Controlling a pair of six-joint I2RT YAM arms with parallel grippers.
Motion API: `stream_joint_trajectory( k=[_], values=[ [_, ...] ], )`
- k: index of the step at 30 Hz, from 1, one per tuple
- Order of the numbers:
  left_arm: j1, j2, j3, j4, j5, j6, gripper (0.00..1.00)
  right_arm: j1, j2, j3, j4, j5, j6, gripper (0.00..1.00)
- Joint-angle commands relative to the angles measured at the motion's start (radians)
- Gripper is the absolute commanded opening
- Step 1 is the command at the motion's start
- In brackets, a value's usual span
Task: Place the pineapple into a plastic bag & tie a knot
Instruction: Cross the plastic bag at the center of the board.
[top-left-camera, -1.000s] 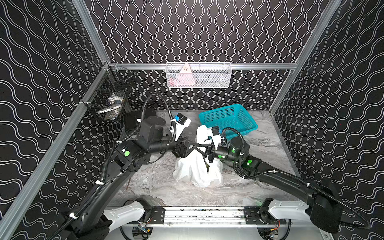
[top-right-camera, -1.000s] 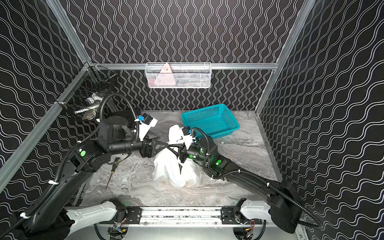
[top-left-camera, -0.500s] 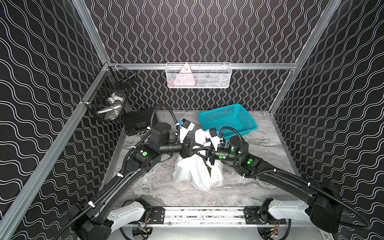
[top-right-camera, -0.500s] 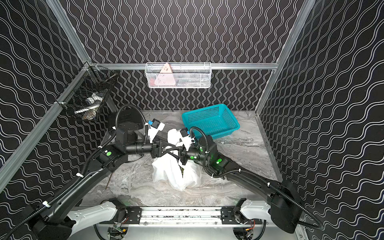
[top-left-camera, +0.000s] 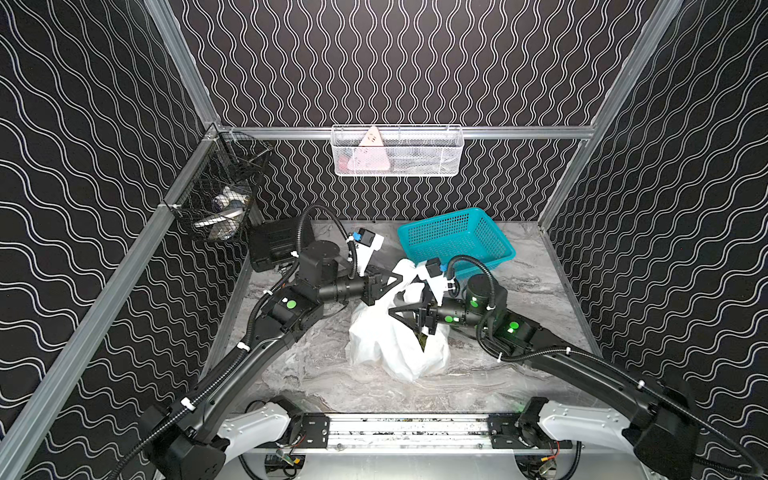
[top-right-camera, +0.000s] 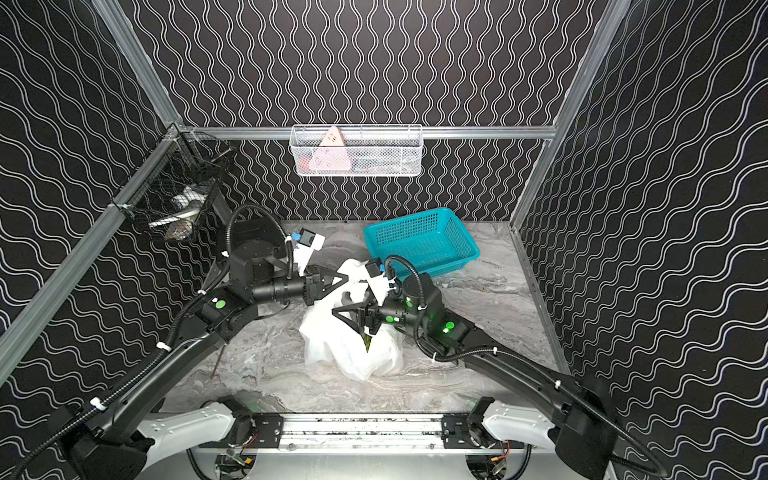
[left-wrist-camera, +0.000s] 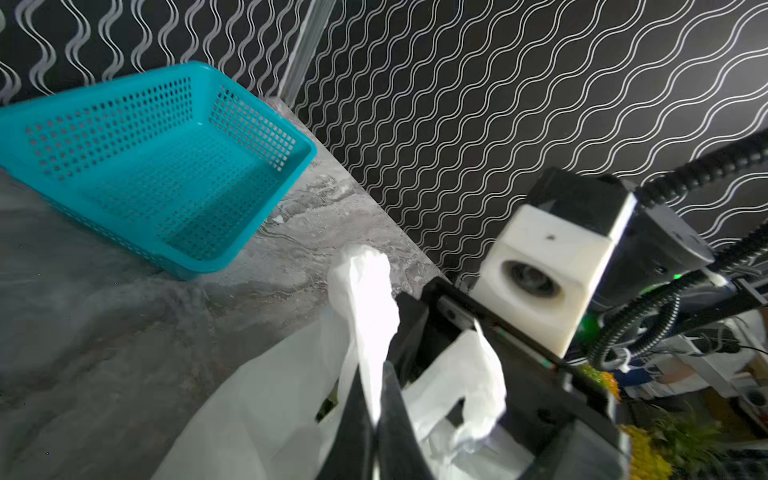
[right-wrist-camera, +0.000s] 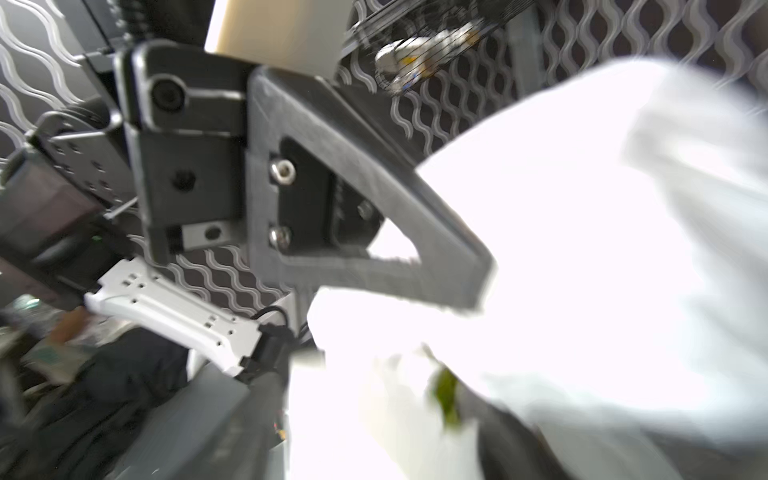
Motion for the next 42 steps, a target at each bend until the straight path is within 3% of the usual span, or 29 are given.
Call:
stream_joint_trajectory(
  k=[1, 7, 10, 14, 16, 19, 21, 23, 26, 33, 39, 42],
  values=[
    [0.004, -0.001, 0.029, -0.093, -0.051, 0.069, 0.00, 0.000, -0.096, -0.039, -0.100, 0.119, -0.074, 0.89],
    [0.006, 0.023, 0.054, -0.119, -0.048, 0.078, 0.00, 0.000, -0.230, -0.088, -0.122, 0.131, -0.099, 0.89],
    [0.006, 0.045, 0.064, -0.140, -0.004, 0.101, 0.00, -0.001, -0.233, -0.068, -0.178, 0.125, -0.166, 0.85],
    [0.006, 0.081, 0.108, -0.240, 0.012, 0.185, 0.00, -0.001, -0.246, -0.029, -0.213, 0.095, -0.234, 0.90],
    [0.006, 0.090, 0.124, -0.262, 0.045, 0.213, 0.00, -0.001, -0.240, -0.022, -0.198, 0.078, -0.253, 0.86],
    [0.006, 0.104, 0.129, -0.242, 0.125, 0.222, 0.00, -0.001, -0.200, 0.023, -0.218, 0.067, -0.270, 0.62],
    [0.006, 0.114, 0.129, -0.217, 0.153, 0.222, 0.00, -0.001, -0.168, 0.055, -0.228, 0.050, -0.266, 0.34],
    [0.006, 0.129, 0.126, -0.192, 0.129, 0.211, 0.00, -0.001, -0.145, 0.079, -0.218, 0.033, -0.257, 0.00],
    [0.006, 0.158, 0.138, -0.196, 0.072, 0.208, 0.00, -0.001, -0.145, 0.085, -0.183, 0.062, -0.221, 0.00],
    [-0.014, 0.169, 0.089, -0.047, 0.170, 0.135, 0.00, -0.001, -0.082, 0.127, -0.142, -0.009, -0.202, 0.00],
    [-0.066, 0.153, 0.043, 0.036, 0.238, 0.125, 0.00, -0.009, -0.066, 0.126, -0.083, 0.117, -0.157, 0.03],
    [-0.082, 0.167, 0.031, 0.047, 0.237, 0.129, 0.00, -0.024, -0.020, 0.150, -0.082, 0.005, -0.128, 0.00]
  ],
)
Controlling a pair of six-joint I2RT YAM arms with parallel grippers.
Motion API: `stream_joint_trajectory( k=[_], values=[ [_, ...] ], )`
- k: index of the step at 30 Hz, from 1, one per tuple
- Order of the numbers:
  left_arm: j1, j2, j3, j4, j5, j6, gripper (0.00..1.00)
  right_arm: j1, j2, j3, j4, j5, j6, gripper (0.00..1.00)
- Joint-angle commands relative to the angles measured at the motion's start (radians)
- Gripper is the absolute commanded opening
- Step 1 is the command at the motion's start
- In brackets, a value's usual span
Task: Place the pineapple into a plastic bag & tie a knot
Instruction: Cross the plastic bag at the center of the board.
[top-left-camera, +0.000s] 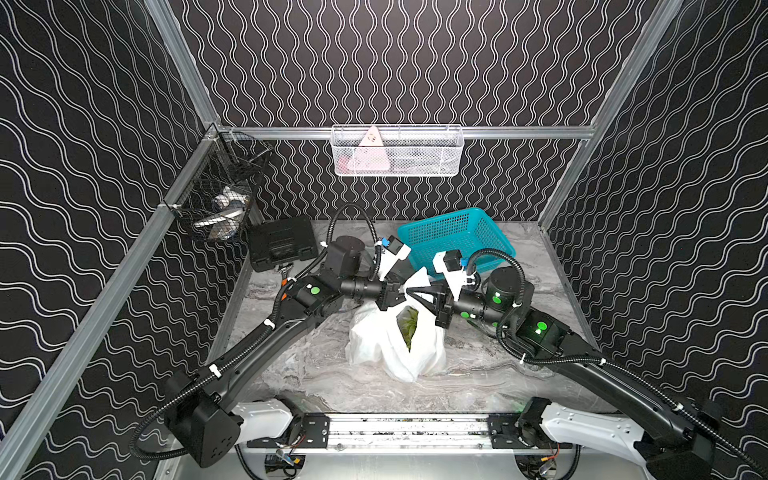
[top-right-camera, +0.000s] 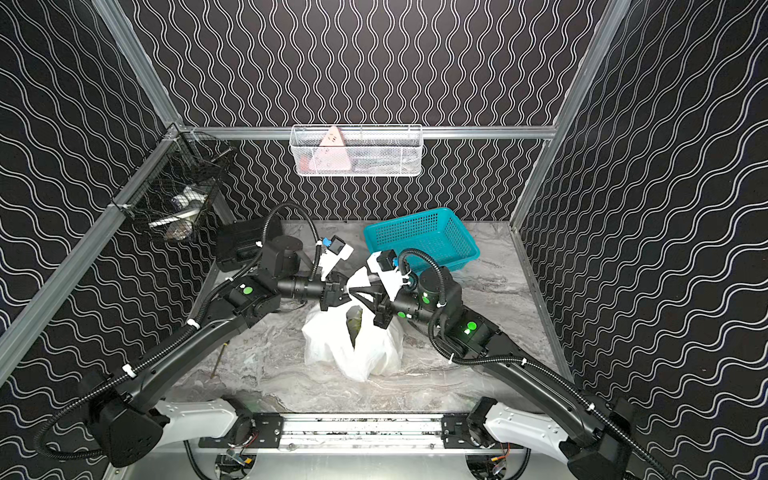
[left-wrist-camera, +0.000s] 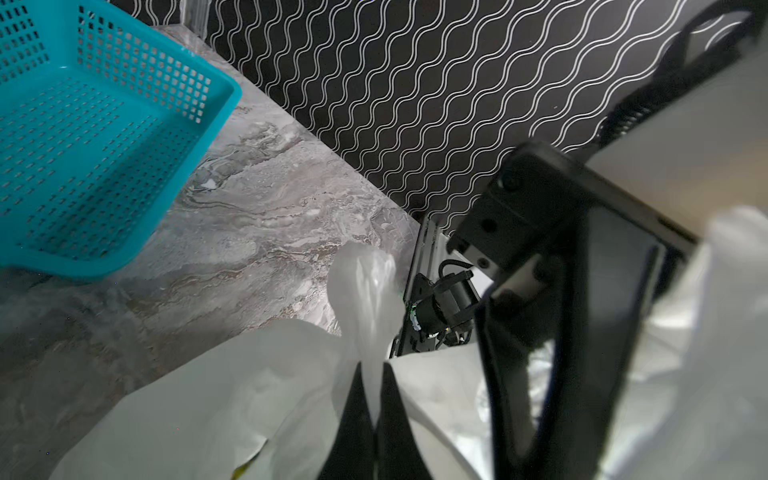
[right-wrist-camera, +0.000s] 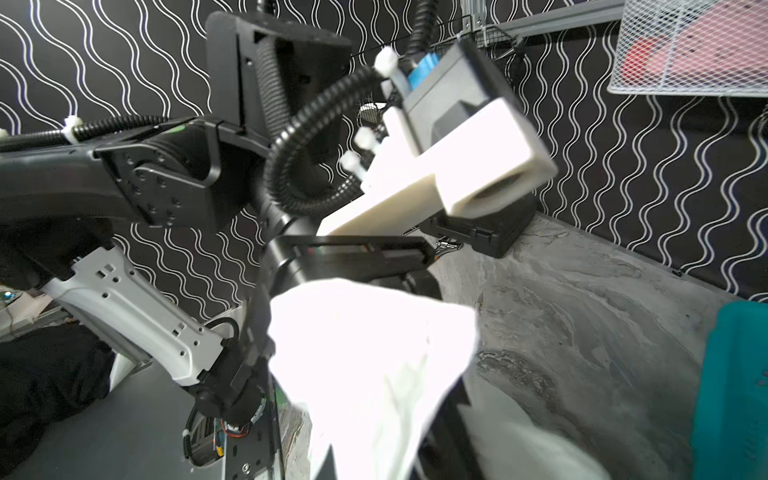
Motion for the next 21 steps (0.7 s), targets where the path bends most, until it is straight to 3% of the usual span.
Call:
stream_joint_trajectory(
  k=[1, 3, 8, 14, 18, 19, 21],
  values=[
    [-0.014, 0.009, -0.020, 0.079, 0.050, -0.007, 0.00, -0.005, 0.045, 0.033, 0.061, -0.090, 0.056, 0.00],
    [-0.026, 0.009, -0.040, 0.127, 0.071, -0.025, 0.00, -0.006, 0.059, 0.031, 0.083, -0.102, 0.076, 0.01],
    [-0.042, -0.033, -0.100, 0.161, 0.099, -0.001, 0.00, -0.031, 0.034, 0.020, 0.083, 0.131, 0.116, 0.03],
    [-0.042, -0.050, -0.123, 0.259, 0.143, -0.039, 0.00, -0.094, 0.052, 0.000, 0.106, -0.109, 0.220, 0.17],
    [-0.042, -0.036, -0.129, 0.329, 0.143, -0.085, 0.00, -0.096, 0.036, -0.037, 0.121, -0.074, 0.263, 0.20],
    [-0.042, -0.035, -0.135, 0.356, 0.143, -0.099, 0.02, -0.097, 0.033, -0.042, 0.120, -0.070, 0.267, 0.23],
    [-0.043, -0.030, -0.138, 0.373, 0.130, -0.112, 0.11, -0.103, 0.032, -0.046, 0.123, -0.073, 0.284, 0.18]
  ],
)
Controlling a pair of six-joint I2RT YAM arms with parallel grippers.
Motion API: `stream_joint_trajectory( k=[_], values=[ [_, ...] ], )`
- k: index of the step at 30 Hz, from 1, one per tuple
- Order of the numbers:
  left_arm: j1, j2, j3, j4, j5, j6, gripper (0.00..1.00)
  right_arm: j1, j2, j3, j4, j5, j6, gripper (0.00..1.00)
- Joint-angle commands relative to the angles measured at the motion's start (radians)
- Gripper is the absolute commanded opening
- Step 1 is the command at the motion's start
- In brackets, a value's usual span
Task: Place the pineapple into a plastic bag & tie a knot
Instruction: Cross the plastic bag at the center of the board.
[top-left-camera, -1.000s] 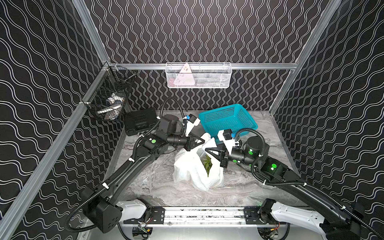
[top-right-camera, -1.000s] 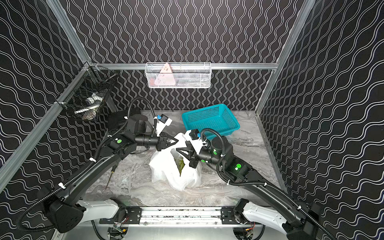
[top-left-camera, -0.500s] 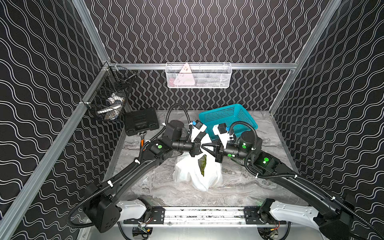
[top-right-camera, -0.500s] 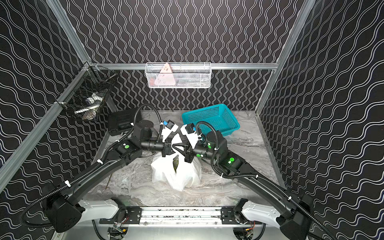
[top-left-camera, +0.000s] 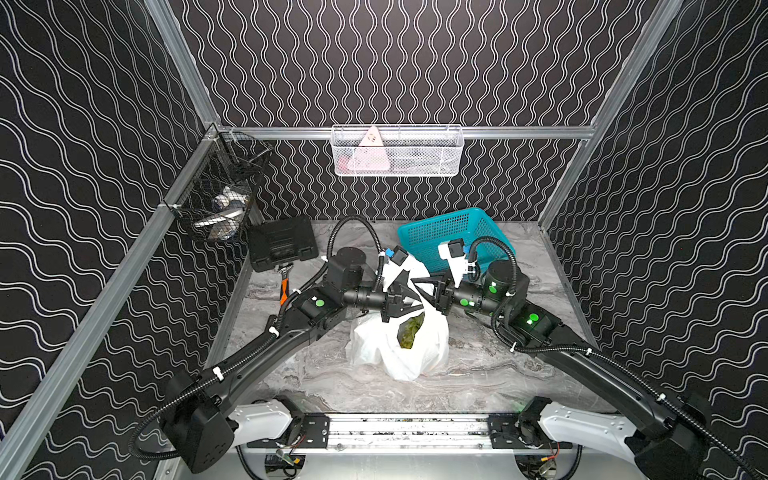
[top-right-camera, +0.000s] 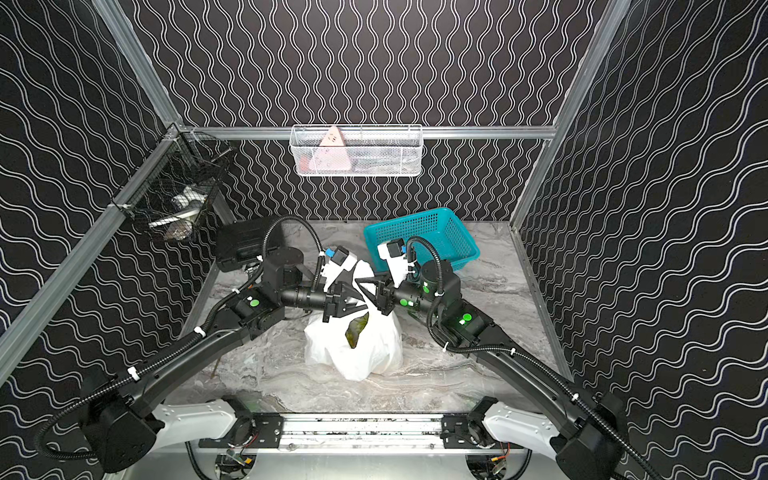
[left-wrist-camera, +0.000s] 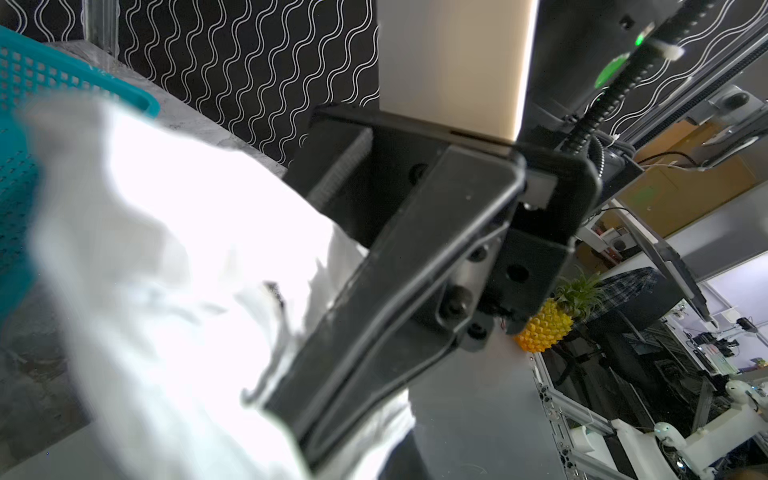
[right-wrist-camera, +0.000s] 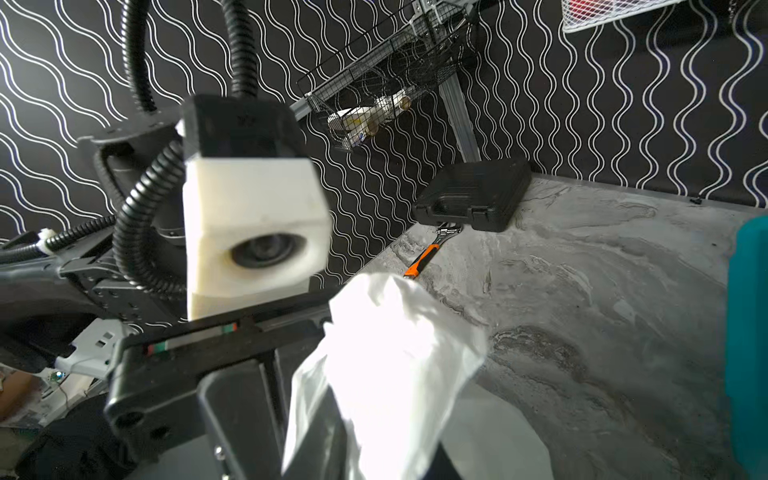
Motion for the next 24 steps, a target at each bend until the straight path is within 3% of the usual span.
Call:
stream_joint_trajectory(
  k=[1, 3, 5, 7, 11, 16, 24],
  values=[
    [0.000, 0.009, 0.002, 0.101, 0.016, -0.032, 0.18, -0.002, -0.004, -0.006, 0.048, -0.013, 0.062, 0.12],
    [-0.001, 0.012, 0.003, 0.089, -0.003, -0.026, 0.31, -0.002, -0.002, -0.008, 0.066, -0.009, 0.093, 0.05],
    [0.000, 0.008, -0.005, 0.108, -0.005, -0.035, 0.41, -0.002, 0.001, -0.012, 0.086, -0.008, 0.107, 0.03],
    [0.000, 0.003, -0.021, 0.150, 0.017, -0.060, 0.46, -0.002, 0.007, -0.010, 0.081, 0.019, 0.120, 0.00],
    [-0.001, 0.000, -0.047, 0.244, 0.081, -0.108, 0.59, -0.002, 0.012, -0.001, 0.070, 0.053, 0.130, 0.00],
    [0.000, -0.039, -0.061, 0.210, 0.057, -0.073, 0.82, -0.001, 0.004, 0.021, 0.017, 0.090, 0.140, 0.00],
    [-0.035, 0.016, -0.058, 0.245, -0.042, -0.100, 0.86, 0.031, 0.001, 0.007, 0.032, 0.166, 0.366, 0.00]
  ],
)
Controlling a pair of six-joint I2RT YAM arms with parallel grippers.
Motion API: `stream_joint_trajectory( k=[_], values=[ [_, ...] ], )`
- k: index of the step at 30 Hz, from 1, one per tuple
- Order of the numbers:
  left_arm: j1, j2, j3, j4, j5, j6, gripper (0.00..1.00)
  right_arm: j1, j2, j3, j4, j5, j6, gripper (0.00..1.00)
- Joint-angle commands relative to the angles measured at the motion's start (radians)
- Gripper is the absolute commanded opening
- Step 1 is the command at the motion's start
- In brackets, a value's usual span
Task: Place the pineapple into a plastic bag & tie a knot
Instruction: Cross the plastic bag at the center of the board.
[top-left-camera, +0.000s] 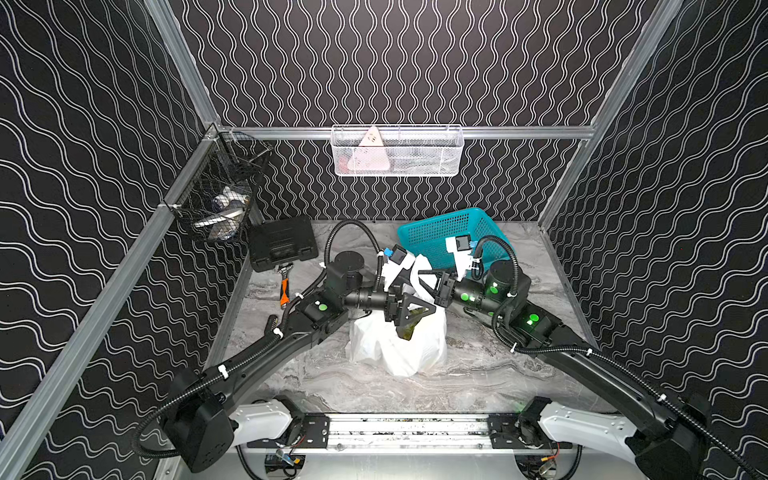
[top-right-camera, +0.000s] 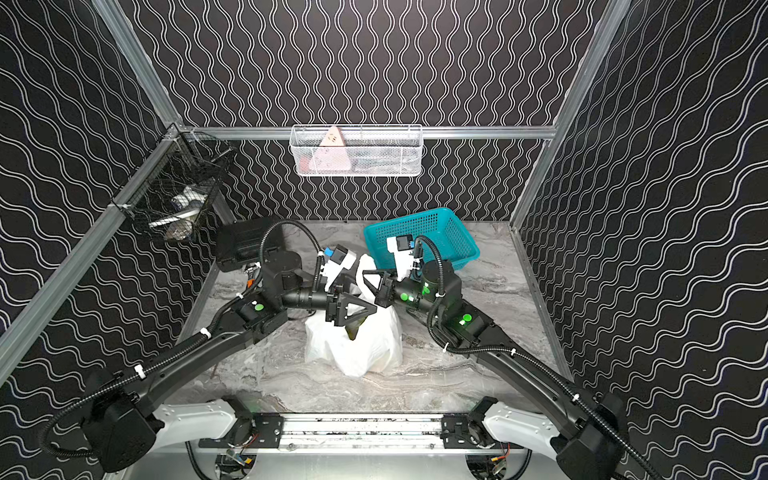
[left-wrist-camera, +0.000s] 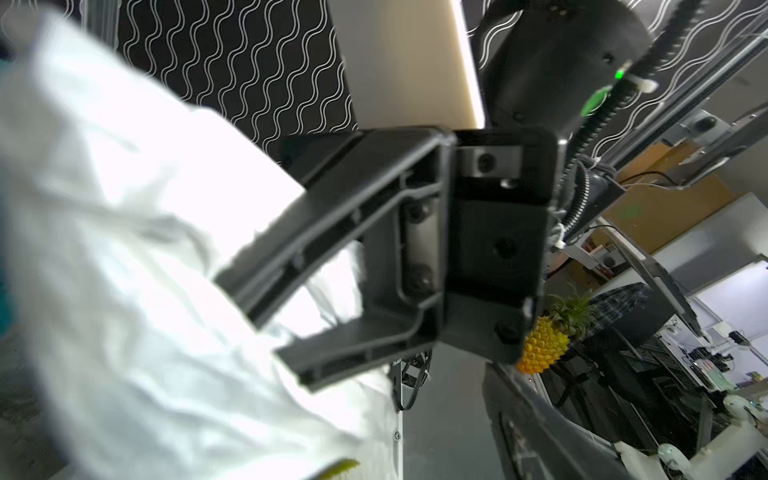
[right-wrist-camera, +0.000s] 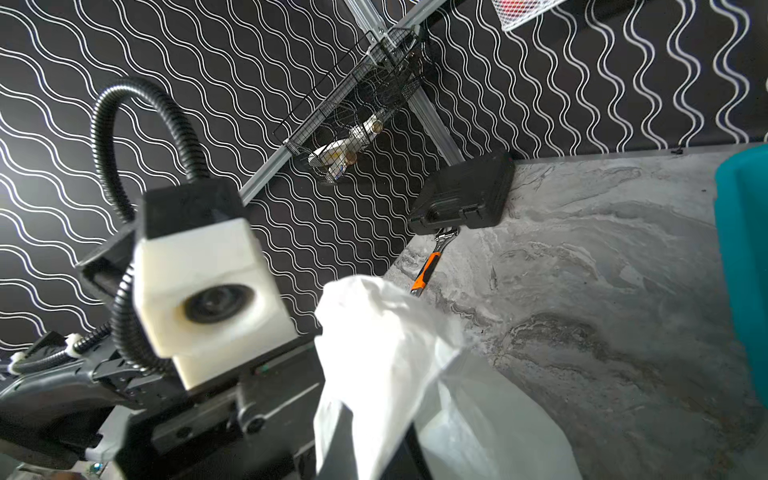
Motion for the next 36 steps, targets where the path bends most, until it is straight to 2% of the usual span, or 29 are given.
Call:
stream_joint_trajectory(
  k=[1, 5, 6, 10, 14, 15, 18, 20, 22, 24, 27, 30, 32, 36],
  values=[
    [-0.027, 0.014, 0.006, 0.084, -0.020, -0.022, 0.86, 0.014, 0.000, 0.002, 0.010, 0.069, 0.144, 0.00],
    [-0.070, 0.041, 0.035, 0.056, -0.049, 0.002, 0.80, 0.047, 0.017, 0.016, -0.010, 0.118, 0.202, 0.00],
    [-0.075, 0.049, 0.038, 0.065, -0.049, -0.003, 0.74, 0.059, 0.021, 0.021, -0.026, 0.136, 0.210, 0.00],
    [-0.082, 0.061, 0.049, 0.037, -0.056, 0.004, 0.29, 0.065, 0.021, 0.033, -0.046, 0.151, 0.239, 0.00],
    [-0.081, 0.039, 0.042, -0.004, -0.071, 0.028, 0.06, 0.065, -0.001, 0.058, -0.107, 0.185, 0.224, 0.00],
    [-0.082, 0.035, 0.038, -0.003, -0.070, 0.026, 0.01, 0.064, -0.009, 0.058, -0.114, 0.190, 0.219, 0.03],
    [-0.082, 0.027, 0.038, -0.019, -0.063, 0.031, 0.00, 0.060, -0.048, 0.069, -0.153, 0.217, 0.158, 0.37],
    [-0.081, 0.018, 0.040, -0.049, -0.078, 0.048, 0.00, 0.029, -0.068, 0.108, -0.239, 0.185, 0.109, 0.55],
    [-0.081, 0.010, 0.041, -0.085, -0.094, 0.071, 0.00, -0.047, -0.079, 0.158, -0.354, 0.091, 0.075, 0.65],
    [-0.081, -0.002, 0.040, -0.101, -0.107, 0.081, 0.00, -0.173, -0.098, 0.164, -0.440, -0.044, 0.057, 0.72],
    [-0.081, -0.013, 0.041, -0.106, -0.119, 0.083, 0.00, -0.357, -0.152, 0.073, -0.423, -0.285, 0.080, 0.80],
    [-0.081, -0.020, 0.053, -0.153, -0.188, 0.090, 0.00, -0.499, -0.179, -0.068, -0.210, -0.586, 0.249, 0.82],
    [-0.081, -0.020, 0.065, -0.185, -0.233, 0.101, 0.00, -0.516, -0.177, -0.173, 0.057, -0.716, 0.398, 0.80],
    [-0.079, -0.017, 0.067, -0.176, -0.252, 0.093, 0.00, -0.501, -0.119, -0.290, 0.592, -0.816, 0.708, 0.83]
  ],
)
